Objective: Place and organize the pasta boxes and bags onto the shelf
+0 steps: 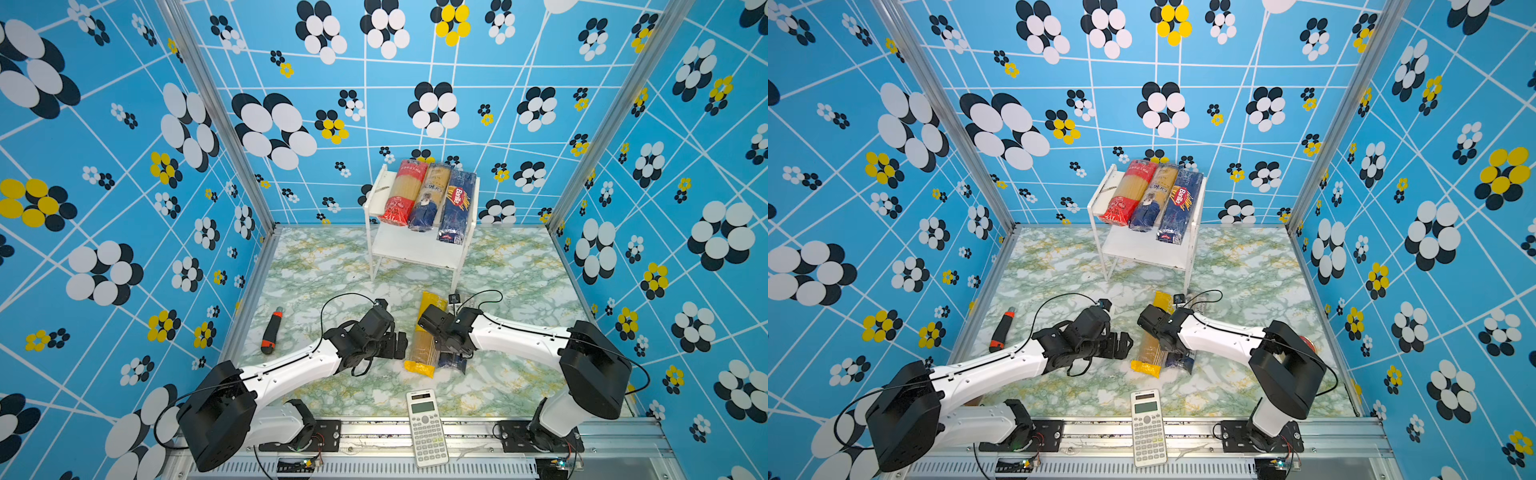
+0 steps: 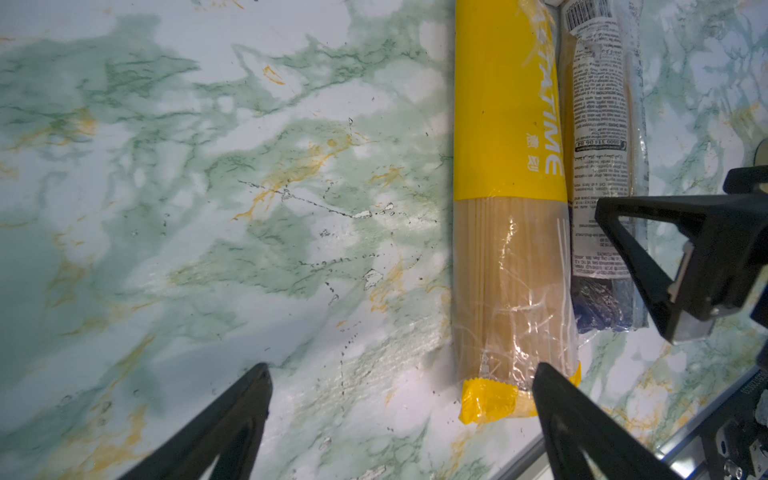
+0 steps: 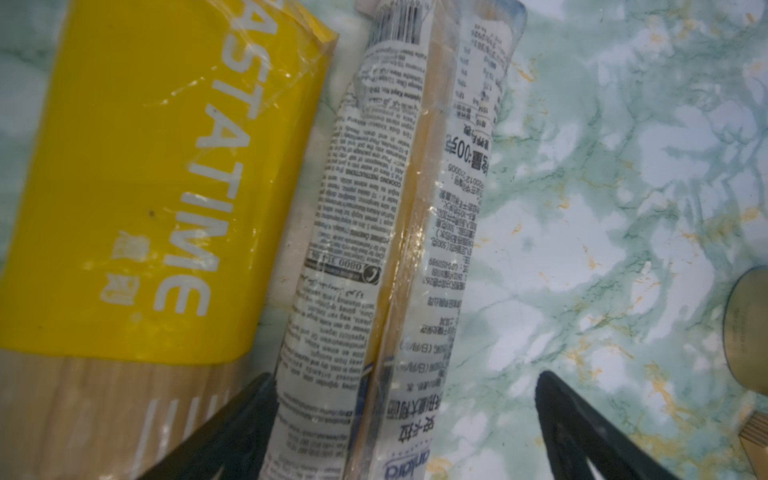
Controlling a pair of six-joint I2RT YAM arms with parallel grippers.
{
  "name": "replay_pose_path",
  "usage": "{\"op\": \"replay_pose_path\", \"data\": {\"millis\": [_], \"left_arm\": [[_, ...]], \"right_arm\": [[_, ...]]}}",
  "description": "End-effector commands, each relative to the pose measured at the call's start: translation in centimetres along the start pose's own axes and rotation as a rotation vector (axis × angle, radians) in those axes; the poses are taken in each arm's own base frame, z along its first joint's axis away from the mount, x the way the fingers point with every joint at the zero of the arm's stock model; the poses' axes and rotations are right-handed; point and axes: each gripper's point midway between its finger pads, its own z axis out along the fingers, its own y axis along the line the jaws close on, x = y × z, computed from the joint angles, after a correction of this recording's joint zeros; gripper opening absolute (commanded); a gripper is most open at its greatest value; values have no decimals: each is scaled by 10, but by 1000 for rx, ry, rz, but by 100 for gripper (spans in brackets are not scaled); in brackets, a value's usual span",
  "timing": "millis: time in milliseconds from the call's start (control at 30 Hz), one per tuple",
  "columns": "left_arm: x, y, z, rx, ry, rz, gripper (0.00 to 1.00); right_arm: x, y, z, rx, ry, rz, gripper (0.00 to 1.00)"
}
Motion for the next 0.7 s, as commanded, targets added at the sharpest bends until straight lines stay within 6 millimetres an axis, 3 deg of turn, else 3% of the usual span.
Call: {"op": "replay_pose_path", "data": {"millis": [0,667], "left_arm": [[2,-1,0,4,5,-9,99],[7,15,-4,-64,4,-1,99]], "right_arm": [[-2,-4,-3,75,-8,-32,99],[0,30,8,70,27,-97,99]]}}
